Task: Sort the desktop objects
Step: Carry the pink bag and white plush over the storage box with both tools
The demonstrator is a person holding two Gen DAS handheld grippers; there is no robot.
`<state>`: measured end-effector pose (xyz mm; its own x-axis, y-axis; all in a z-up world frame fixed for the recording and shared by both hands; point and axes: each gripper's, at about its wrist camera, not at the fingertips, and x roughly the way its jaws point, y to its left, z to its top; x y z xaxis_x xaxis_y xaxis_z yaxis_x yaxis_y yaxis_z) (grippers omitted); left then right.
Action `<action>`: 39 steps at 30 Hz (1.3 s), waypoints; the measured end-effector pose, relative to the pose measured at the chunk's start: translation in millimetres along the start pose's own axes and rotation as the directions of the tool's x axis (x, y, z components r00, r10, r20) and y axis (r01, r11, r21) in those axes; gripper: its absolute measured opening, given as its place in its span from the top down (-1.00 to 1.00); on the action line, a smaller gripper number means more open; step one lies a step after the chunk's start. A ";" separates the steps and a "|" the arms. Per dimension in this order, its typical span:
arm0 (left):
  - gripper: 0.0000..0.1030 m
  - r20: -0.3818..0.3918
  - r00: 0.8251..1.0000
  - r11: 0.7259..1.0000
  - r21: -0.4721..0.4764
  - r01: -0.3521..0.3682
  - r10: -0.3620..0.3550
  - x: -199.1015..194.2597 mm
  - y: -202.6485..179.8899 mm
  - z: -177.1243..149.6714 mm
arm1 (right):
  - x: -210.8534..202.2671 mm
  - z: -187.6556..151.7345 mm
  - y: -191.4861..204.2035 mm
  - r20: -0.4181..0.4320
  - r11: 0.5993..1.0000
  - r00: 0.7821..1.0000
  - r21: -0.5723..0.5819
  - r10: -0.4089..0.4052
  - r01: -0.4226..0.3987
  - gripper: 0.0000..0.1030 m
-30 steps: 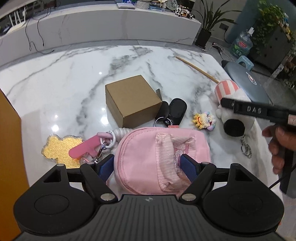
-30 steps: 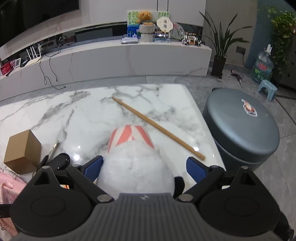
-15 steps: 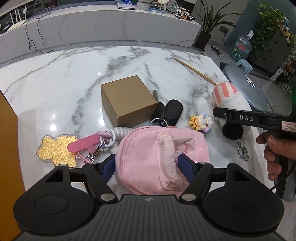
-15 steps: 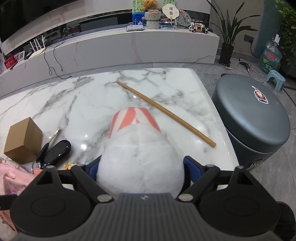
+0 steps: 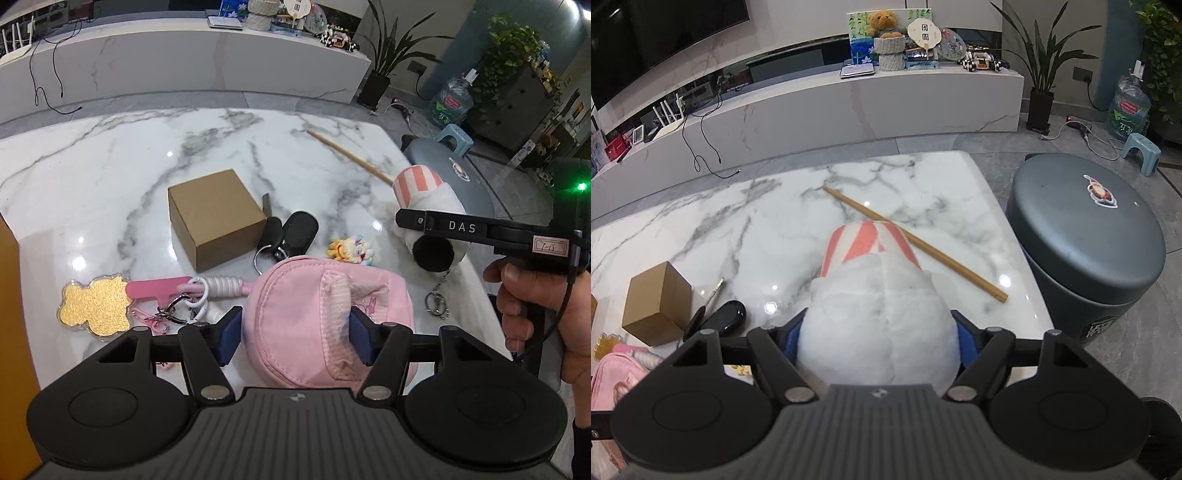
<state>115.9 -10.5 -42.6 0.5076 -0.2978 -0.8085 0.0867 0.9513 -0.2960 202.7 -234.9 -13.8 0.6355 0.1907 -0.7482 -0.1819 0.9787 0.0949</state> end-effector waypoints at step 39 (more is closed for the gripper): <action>-0.35 0.279 0.960 0.992 -0.119 0.028 0.006 -151.0 62.5 24.2 | -69.3 24.1 104.5 0.114 0.990 0.993 -0.137 0.037 -0.021 -0.50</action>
<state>65.4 95.9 73.2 0.7272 -0.2576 -0.6362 -0.0018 0.9262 -0.3771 157.7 -143.9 63.7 0.7099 0.2342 -0.6642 -0.2965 0.9548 0.0198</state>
